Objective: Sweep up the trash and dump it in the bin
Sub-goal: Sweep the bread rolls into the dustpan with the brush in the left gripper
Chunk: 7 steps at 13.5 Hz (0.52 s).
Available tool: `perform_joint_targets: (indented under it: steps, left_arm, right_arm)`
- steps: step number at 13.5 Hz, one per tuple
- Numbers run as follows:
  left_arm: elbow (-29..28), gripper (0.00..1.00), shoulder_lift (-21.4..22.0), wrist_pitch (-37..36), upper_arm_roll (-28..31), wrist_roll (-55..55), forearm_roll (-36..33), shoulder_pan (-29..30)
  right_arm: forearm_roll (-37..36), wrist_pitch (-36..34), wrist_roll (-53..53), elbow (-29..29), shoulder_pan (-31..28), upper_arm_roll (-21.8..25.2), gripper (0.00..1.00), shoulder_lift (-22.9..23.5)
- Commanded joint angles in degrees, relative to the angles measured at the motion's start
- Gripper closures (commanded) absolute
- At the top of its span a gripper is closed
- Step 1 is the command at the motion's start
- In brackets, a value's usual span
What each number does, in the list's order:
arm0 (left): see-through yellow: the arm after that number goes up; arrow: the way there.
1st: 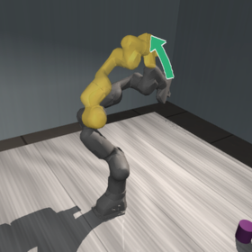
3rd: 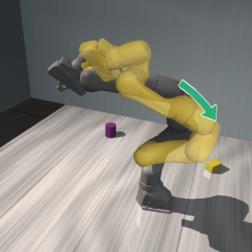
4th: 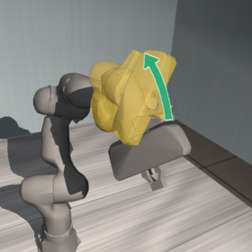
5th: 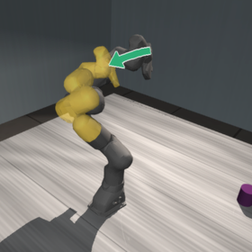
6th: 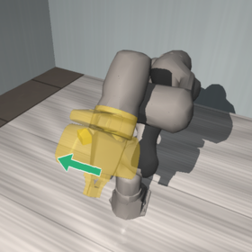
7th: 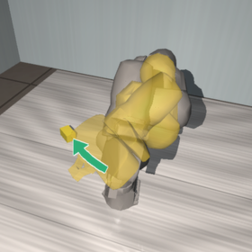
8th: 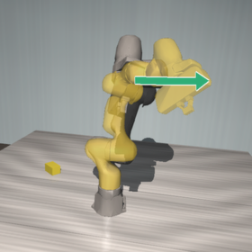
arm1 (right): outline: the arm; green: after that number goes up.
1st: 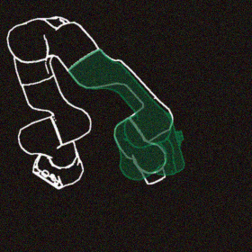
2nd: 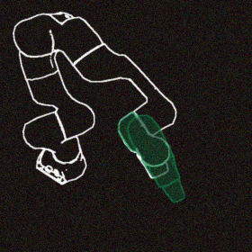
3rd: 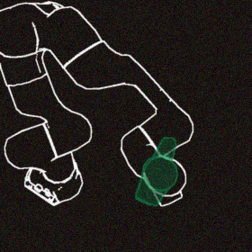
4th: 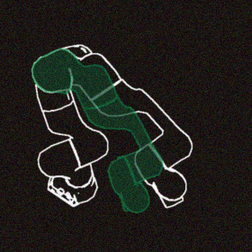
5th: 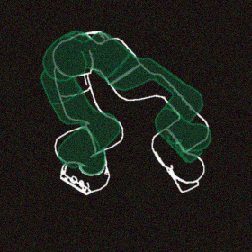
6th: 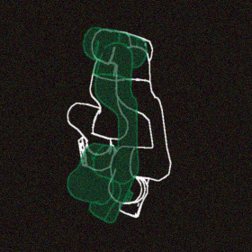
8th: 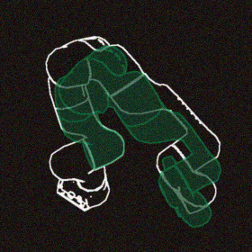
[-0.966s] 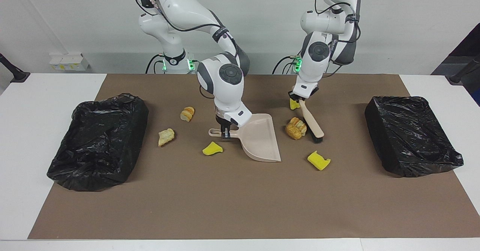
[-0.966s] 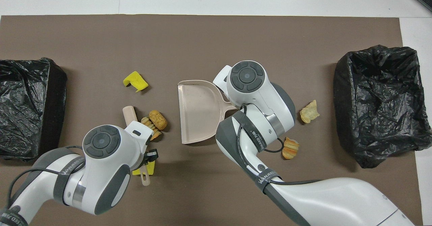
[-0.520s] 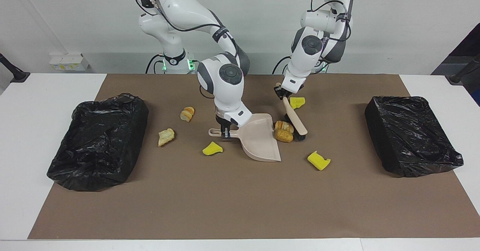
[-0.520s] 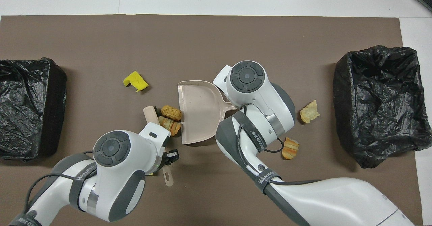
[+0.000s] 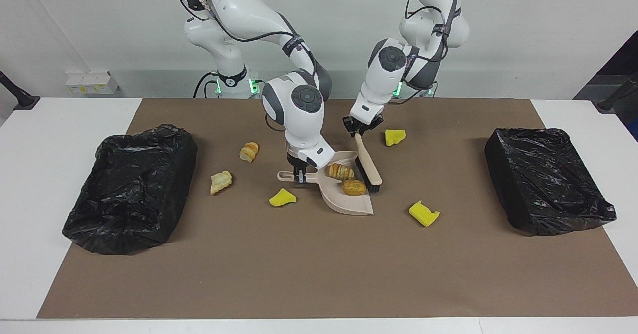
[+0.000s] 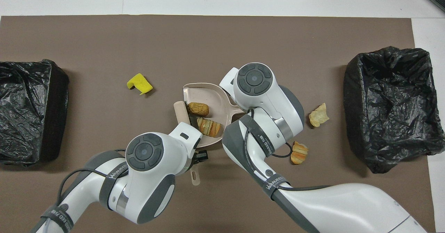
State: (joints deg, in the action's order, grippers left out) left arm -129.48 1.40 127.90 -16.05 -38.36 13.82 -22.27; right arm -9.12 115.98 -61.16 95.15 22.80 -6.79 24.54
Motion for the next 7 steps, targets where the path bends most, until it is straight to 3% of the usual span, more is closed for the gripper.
perform_joint_targets:
  steps: [1, 7]
  left_arm:
    - [1.86, 1.00, 2.10, -5.62, 1.19, -0.40, 0.51, -0.15]
    - [-0.15, 1.00, 9.93, -23.12, 1.28, -5.03, -3.87, 4.69]
  right_arm:
    - [-1.34, -1.02, 0.87, 1.88, -0.30, -0.51, 1.00, -1.43]
    - [-1.34, -1.02, 0.96, 1.61, -0.30, -0.59, 1.00, -1.43]
